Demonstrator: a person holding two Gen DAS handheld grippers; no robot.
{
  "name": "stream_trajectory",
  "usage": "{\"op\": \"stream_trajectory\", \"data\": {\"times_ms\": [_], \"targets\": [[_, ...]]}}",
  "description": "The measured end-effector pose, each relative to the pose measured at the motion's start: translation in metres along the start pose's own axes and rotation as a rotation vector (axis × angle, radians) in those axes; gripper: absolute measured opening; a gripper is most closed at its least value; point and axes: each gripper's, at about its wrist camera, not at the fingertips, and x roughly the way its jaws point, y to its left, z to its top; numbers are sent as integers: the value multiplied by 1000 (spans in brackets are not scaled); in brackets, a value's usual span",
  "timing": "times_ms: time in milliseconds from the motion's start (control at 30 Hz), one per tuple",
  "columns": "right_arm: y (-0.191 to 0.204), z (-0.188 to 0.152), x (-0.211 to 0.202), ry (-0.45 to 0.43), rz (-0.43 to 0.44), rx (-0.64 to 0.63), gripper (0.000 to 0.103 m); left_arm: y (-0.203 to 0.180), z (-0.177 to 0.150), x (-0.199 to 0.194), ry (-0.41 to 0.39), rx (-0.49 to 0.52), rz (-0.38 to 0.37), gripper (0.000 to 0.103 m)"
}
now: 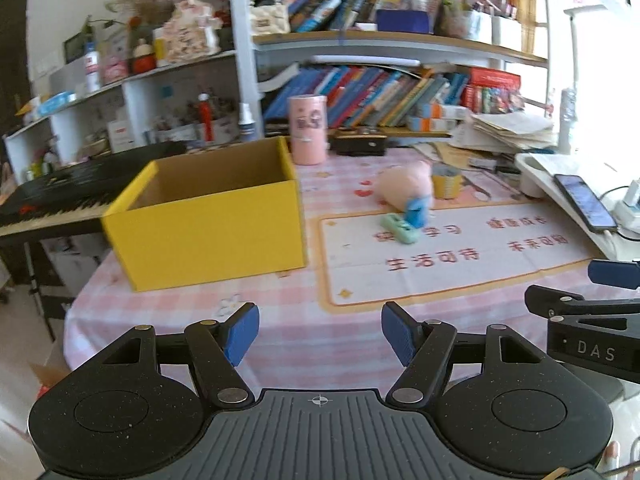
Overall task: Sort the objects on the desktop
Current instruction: 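Lift both tools out of the yellow box and back toward the toys, then grasp the mint-green stapler with the left tool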
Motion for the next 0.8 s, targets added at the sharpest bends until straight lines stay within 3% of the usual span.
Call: {"op": "stream_trajectory", "data": {"times_ms": [267,800], "targets": [[-26,0,16,25,-47,37,67,-24,7,23,15,25,-74,69],[-74,37,95,73,10,34,67,-66,42,94,89,-5,-56,67]]}}
